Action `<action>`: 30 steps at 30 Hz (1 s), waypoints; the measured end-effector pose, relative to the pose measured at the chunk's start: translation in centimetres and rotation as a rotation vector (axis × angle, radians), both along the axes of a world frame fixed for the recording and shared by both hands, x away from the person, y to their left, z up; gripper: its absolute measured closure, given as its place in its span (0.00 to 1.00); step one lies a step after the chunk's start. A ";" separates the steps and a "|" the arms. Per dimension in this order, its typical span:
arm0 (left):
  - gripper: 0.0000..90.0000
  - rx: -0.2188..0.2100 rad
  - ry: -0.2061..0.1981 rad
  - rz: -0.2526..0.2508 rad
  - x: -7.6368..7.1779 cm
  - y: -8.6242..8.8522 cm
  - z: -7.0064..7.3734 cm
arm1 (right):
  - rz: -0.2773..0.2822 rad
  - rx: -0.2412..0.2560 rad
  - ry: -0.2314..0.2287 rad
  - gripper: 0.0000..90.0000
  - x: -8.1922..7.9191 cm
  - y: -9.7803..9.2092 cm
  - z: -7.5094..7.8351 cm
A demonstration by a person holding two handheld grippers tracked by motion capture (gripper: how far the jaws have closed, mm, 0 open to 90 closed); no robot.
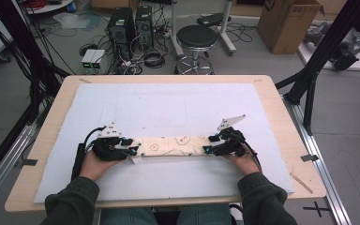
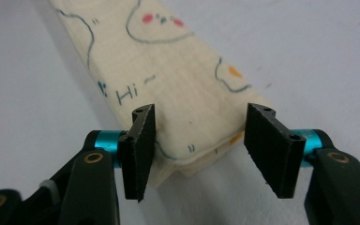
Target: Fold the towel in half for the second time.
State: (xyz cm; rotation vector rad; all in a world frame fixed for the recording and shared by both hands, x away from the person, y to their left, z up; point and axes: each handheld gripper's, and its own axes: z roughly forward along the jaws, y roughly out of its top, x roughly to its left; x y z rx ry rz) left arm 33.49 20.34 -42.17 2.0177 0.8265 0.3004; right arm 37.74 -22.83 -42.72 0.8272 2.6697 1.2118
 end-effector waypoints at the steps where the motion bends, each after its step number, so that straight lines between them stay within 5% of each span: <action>1: 0.62 -0.011 -0.006 0.013 0.2 0.4 0.2 | -0.004 0.009 -0.002 0.50 0.1 -0.1 0.3; 5: 0.62 -0.048 -0.008 0.082 0.8 1.1 0.4 | -0.046 0.066 0.000 0.52 1.0 -0.5 1.6; 8: 0.62 -0.015 0.016 0.098 1.3 0.9 -0.1 | -0.060 0.083 0.003 0.52 1.9 -0.5 2.0; 14: 0.65 0.044 0.040 0.112 2.2 0.1 -1.4 | -0.065 -0.007 0.067 0.63 3.0 0.5 0.4; 20: 0.91 0.064 0.006 0.113 2.2 -0.2 -1.5 | -0.040 -0.036 0.061 0.92 3.3 1.5 -0.1; 30: 0.93 0.038 -0.045 0.178 3.0 -0.3 -0.9 | -0.094 -0.019 0.036 0.93 4.1 1.4 1.0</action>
